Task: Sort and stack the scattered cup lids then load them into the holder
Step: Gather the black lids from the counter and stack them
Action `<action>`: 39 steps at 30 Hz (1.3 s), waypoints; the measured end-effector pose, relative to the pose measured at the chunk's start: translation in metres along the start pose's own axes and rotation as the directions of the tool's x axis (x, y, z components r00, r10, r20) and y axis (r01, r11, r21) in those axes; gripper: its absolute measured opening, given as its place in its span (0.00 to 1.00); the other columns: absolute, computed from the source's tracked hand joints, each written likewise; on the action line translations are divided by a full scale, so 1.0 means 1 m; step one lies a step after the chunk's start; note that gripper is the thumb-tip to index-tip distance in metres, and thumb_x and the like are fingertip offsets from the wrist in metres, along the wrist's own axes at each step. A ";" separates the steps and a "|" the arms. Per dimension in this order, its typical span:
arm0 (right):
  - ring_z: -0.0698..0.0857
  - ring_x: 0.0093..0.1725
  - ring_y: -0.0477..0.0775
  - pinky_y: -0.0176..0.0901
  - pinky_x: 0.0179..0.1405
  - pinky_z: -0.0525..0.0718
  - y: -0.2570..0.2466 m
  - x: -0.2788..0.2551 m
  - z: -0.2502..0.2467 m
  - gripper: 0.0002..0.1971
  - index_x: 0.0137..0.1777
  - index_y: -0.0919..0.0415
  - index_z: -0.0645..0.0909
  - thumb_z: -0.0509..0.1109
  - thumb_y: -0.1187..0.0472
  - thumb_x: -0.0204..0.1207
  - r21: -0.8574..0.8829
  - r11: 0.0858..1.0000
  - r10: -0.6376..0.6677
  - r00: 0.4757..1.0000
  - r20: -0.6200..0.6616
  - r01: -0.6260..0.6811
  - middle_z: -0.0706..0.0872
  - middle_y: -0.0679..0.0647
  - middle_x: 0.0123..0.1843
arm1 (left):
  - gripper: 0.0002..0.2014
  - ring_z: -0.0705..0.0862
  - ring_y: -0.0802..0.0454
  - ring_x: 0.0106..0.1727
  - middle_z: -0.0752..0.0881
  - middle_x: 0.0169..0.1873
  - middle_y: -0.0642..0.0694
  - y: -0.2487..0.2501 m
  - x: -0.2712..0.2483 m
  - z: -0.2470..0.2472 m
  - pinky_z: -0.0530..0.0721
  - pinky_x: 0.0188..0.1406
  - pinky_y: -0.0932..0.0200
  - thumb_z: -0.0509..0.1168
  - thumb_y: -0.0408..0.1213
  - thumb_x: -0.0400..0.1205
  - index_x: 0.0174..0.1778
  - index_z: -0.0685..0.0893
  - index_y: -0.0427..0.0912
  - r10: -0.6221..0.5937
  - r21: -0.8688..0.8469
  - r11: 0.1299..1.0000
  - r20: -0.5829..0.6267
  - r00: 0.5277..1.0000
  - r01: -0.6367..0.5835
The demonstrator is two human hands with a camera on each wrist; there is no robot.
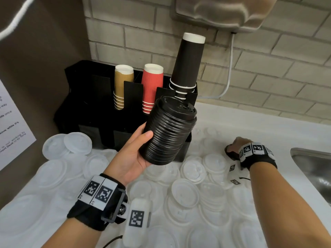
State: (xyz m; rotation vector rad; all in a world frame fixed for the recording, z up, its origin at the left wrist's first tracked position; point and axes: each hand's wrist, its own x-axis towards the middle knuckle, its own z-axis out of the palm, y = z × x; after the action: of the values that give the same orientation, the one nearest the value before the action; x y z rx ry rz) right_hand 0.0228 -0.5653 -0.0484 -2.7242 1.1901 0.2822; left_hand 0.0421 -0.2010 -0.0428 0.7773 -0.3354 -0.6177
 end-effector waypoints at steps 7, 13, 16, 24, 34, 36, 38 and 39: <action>0.81 0.45 0.58 0.43 0.41 0.79 -0.024 -0.063 -0.063 0.09 0.53 0.50 0.76 0.61 0.49 0.79 0.827 0.445 -0.101 0.937 -0.334 0.343 0.86 0.59 0.53 | 0.33 0.80 0.41 0.72 0.80 0.73 0.39 0.000 0.003 -0.002 0.86 0.58 0.47 0.72 0.42 0.76 0.78 0.72 0.45 -0.004 0.006 1.000 0.002 1.000 0.004; 0.82 0.46 0.45 0.36 0.44 0.77 -0.082 -0.158 -0.077 0.13 0.51 0.47 0.85 0.64 0.50 0.70 0.714 -0.085 -0.572 0.553 -0.607 0.695 0.87 0.45 0.47 | 0.35 0.84 0.43 0.67 0.83 0.69 0.41 -0.002 0.001 -0.004 0.88 0.51 0.49 0.73 0.41 0.73 0.78 0.73 0.47 -0.037 0.024 0.999 -0.009 0.999 0.038; 0.85 0.50 0.48 0.37 0.51 0.81 -0.099 -0.175 -0.077 0.13 0.53 0.56 0.84 0.67 0.56 0.70 0.699 -0.086 -0.660 0.485 -0.574 0.709 0.87 0.51 0.51 | 0.37 0.88 0.47 0.60 0.86 0.63 0.42 -0.001 0.000 -0.004 0.89 0.46 0.53 0.79 0.41 0.68 0.75 0.76 0.48 -0.039 0.008 0.999 -0.008 0.999 0.039; 0.85 0.58 0.57 0.54 0.59 0.83 -0.109 -0.183 -0.062 0.12 0.54 0.58 0.83 0.71 0.64 0.71 0.669 -0.056 -0.678 0.463 -0.571 0.741 0.87 0.58 0.56 | 0.33 0.88 0.47 0.61 0.85 0.66 0.42 -0.002 -0.005 -0.002 0.89 0.45 0.52 0.72 0.42 0.72 0.76 0.75 0.49 -0.032 0.018 0.999 -0.054 0.998 0.033; 0.83 0.59 0.55 0.41 0.54 0.78 -0.112 -0.194 -0.057 0.13 0.53 0.55 0.83 0.76 0.59 0.68 0.565 -0.020 -0.673 0.407 -0.618 0.825 0.85 0.54 0.56 | 0.32 0.86 0.45 0.64 0.85 0.67 0.43 -0.001 -0.015 0.000 0.89 0.47 0.49 0.70 0.42 0.73 0.75 0.76 0.51 -0.023 0.025 0.999 -0.075 0.997 0.025; 0.83 0.59 0.53 0.40 0.54 0.78 -0.112 -0.196 -0.057 0.13 0.53 0.55 0.83 0.75 0.57 0.68 0.549 -0.022 -0.671 0.395 -0.627 0.835 0.84 0.54 0.55 | 0.33 0.86 0.45 0.65 0.85 0.67 0.43 0.000 -0.016 0.000 0.89 0.47 0.49 0.71 0.43 0.71 0.76 0.75 0.51 -0.022 0.015 1.000 -0.066 0.998 0.023; 0.82 0.59 0.52 0.39 0.56 0.78 -0.112 -0.198 -0.057 0.13 0.53 0.56 0.83 0.76 0.57 0.68 0.532 -0.027 -0.664 0.383 -0.643 0.846 0.84 0.54 0.55 | 0.34 0.85 0.45 0.66 0.84 0.68 0.43 0.001 -0.017 0.001 0.89 0.48 0.49 0.71 0.43 0.71 0.77 0.74 0.51 -0.028 0.010 1.000 -0.050 0.998 0.028; 0.82 0.60 0.51 0.39 0.58 0.77 -0.113 -0.199 -0.056 0.14 0.53 0.55 0.82 0.76 0.57 0.68 0.523 -0.029 -0.660 0.376 -0.650 0.852 0.83 0.53 0.56 | 0.34 0.85 0.44 0.67 0.84 0.69 0.43 0.001 -0.017 0.001 0.89 0.49 0.49 0.71 0.43 0.72 0.77 0.74 0.50 -0.031 0.008 0.999 -0.040 0.999 0.031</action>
State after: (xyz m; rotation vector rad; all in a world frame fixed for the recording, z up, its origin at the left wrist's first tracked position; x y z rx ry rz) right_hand -0.0210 -0.3606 0.0598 -1.9932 -0.4231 -0.6224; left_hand 0.0287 -0.1898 -0.0422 0.8030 -0.2894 -0.6294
